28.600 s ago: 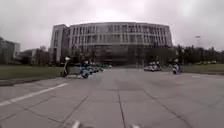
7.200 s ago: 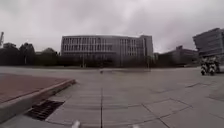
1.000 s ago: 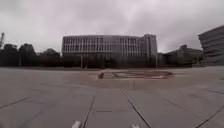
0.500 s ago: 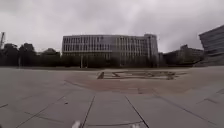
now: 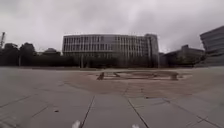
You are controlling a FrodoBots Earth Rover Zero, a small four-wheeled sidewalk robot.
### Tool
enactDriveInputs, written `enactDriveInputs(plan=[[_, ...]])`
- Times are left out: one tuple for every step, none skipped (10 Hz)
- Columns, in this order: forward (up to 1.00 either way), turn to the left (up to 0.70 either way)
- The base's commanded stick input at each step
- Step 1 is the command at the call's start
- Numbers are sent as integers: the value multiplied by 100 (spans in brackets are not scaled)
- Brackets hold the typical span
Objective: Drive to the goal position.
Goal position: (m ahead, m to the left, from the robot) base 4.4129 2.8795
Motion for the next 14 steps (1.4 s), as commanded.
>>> enactDriveInputs(plan=[[70,0],[70,0],[70,0],[70,0],[70,0],[70,0],[70,0],[70,0],[70,0],[70,0],[70,0],[70,0],[70,0],[70,0]])
